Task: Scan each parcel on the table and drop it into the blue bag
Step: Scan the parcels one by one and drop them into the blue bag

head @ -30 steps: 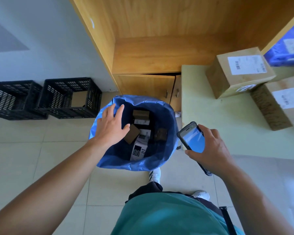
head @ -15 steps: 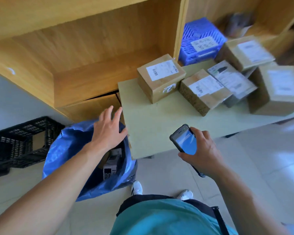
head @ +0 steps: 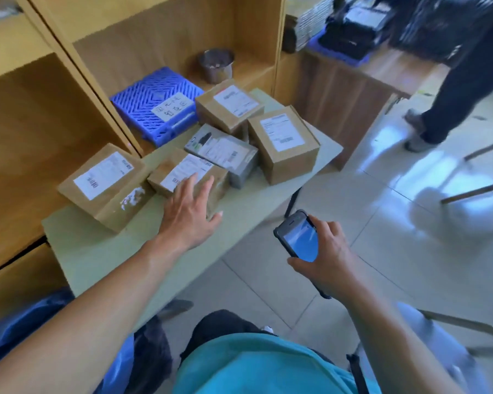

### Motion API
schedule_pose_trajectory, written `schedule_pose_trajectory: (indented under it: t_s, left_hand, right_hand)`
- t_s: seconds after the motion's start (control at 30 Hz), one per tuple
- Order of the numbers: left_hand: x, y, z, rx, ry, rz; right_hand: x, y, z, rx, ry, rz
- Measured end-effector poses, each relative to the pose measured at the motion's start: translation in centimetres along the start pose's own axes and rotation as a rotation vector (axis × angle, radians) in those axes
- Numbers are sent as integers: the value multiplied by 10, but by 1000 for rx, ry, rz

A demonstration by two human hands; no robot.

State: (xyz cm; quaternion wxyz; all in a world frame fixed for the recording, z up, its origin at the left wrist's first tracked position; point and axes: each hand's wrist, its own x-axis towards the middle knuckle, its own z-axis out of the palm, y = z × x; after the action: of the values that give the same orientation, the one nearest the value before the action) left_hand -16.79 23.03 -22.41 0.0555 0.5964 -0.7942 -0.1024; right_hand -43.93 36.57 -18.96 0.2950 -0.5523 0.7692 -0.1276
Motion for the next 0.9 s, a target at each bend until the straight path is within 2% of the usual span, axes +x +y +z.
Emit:
schedule_pose_trajectory:
  t_s: [0.13, 0.4, 0.67, 0.9]
  left_hand:
    - [49, 49, 8, 4, -51, 113]
    - [152, 102, 24, 42, -188, 243]
    - [297, 128, 37, 10, -308, 253]
    - [383, 96, 61, 113, -507, 157]
  right_hand:
    - [10, 33, -13, 71, 31, 97]
    - [59, 70, -41, 178, 86, 224]
    - [153, 71, -89, 189, 133, 335]
    - [230, 55, -100, 166, 63, 346]
